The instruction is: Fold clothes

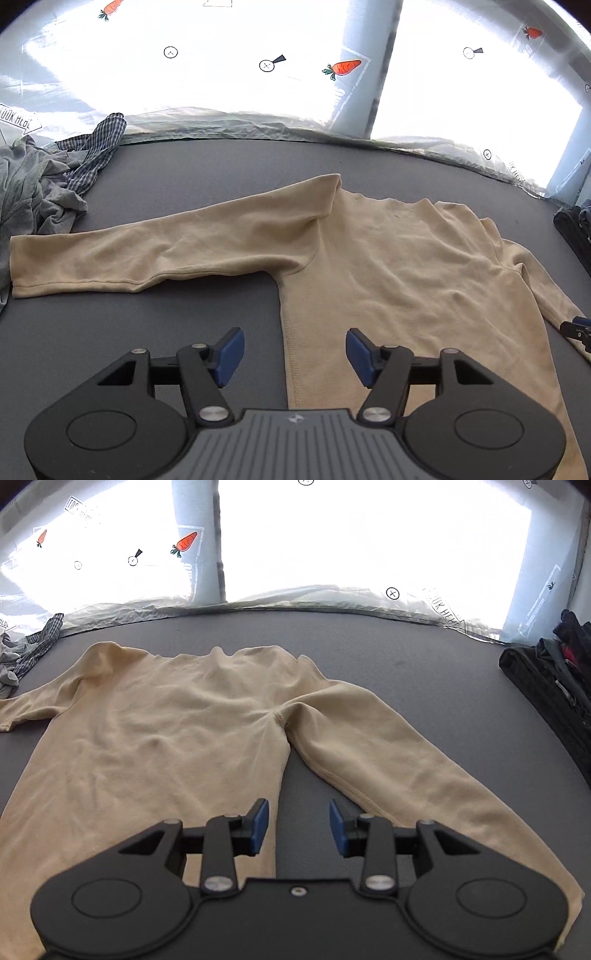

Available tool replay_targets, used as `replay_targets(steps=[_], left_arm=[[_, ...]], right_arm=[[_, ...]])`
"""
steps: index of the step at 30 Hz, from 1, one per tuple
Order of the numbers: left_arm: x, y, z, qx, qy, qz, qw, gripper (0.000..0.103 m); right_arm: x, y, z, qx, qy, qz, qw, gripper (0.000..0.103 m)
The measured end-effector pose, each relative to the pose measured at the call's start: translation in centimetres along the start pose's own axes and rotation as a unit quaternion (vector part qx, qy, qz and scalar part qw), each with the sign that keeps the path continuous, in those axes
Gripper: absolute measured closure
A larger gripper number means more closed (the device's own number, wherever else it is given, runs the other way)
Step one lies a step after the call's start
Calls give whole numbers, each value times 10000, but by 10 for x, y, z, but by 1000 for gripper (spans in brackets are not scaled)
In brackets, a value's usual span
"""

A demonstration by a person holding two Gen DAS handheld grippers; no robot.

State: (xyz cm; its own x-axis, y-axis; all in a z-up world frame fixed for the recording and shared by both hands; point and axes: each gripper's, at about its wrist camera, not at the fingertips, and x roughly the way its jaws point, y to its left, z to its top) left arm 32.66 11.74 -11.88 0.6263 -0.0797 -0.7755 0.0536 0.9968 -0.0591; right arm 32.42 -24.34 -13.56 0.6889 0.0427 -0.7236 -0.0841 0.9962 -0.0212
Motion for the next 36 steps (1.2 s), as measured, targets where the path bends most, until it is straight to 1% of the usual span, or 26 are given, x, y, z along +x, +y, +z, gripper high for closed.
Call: replay_targets(steps=[1, 4, 5, 6, 7, 10, 12, 13, 14, 15, 16, 17, 18, 20, 21, 23, 27, 28, 29, 30, 31, 32, 33, 34, 35, 36], left_arm=[[11, 2, 12, 100, -21, 15, 9999, 41], [49, 6, 49, 366, -51, 33, 9993, 40], [61, 8, 60, 411, -41, -26, 9991, 38], [74, 9, 71, 455, -30, -84, 9989, 32], [86, 12, 82, 504, -34, -141, 9986, 30], [122, 15, 107, 625, -13, -278, 9977, 30], [140, 17, 115, 617, 74, -414, 9972, 30], [148, 18, 117, 564, 143, -511, 9970, 33], [155, 21, 118, 440, 251, -654, 9966, 41], [161, 26, 118, 262, 334, -786, 9960, 66], [164, 32, 117, 6, 379, -903, 9952, 91], [166, 39, 115, -248, 386, -988, 9940, 93], [166, 46, 113, -498, 336, -1028, 9929, 94], [166, 63, 108, -1042, 272, -1081, 9883, 94], [167, 71, 105, -1300, 264, -1092, 9851, 94], [174, 81, 97, -1629, 328, -1044, 9806, 93], [177, 80, 93, -1843, 214, -923, 9783, 91], [176, 78, 94, -1839, 240, -851, 9789, 89], [175, 74, 95, -1806, 274, -773, 9801, 88], [173, 70, 96, -1762, 299, -697, 9814, 82], [167, 66, 97, -1691, 285, -583, 9835, 69], [158, 63, 97, -1597, 203, -475, 9858, 62], [149, 59, 97, -1501, 122, -367, 9879, 51], [139, 56, 97, -1406, 40, -259, 9897, 46], [130, 52, 97, -1310, -41, -151, 9913, 45], [119, 49, 94, -1279, -98, -92, 9917, 39]], right_arm=[[10, -1, 12, -55, -37, -5, 10000, 59], [46, -4, 50, -204, -70, -4, 9998, 57], [59, -6, 63, -250, -61, 2, 9997, 54], [72, -8, 76, -296, -51, 7, 9995, 52], [86, -9, 86, -362, -27, -2, 9993, 48], [129, -11, 109, -563, 97, -23, 9984, 46], [153, -11, 115, -582, 249, 20, 9980, 46], [161, -12, 116, -532, 321, 39, 9981, 46], [170, -13, 117, -483, 393, 59, 9980, 46], [175, -14, 117, -426, 415, 91, 9982, 47], [175, -15, 117, -356, 386, 125, 9985, 59], [174, -15, 117, -283, 343, 159, 9989, 94], [174, -16, 117, -210, 300, 192, 9991, 97], [173, -17, 116, -199, 210, -10, 9996, 98], [172, -17, 115, -207, 166, -138, 9996, 98], [175, -16, 112, -306, 132, -393, 9987, 98], [182, 2, 109, -603, 127, -822, 9947, 97], [182, 5, 110, -703, 167, -903, 9933, 96], [181, 6, 111, -722, 178, -965, 9926, 87], [178, 4, 112, -701, 173, -1017, 9922, 80], [171, 0, 112, -585, 112, -1037, 9928, 64], [162, -6, 112, -421, 21, -1040, 9937, 57], [152, -12, 111, -277, -47, -1041, 9942, 56], [143, -17, 109, -142, -104, -1039, 9944, 54], [132, -23, 106, -12, -163, -1062, 9942, 51], [120, -29, 98, 87, -198, -1135, 9933, 48]])
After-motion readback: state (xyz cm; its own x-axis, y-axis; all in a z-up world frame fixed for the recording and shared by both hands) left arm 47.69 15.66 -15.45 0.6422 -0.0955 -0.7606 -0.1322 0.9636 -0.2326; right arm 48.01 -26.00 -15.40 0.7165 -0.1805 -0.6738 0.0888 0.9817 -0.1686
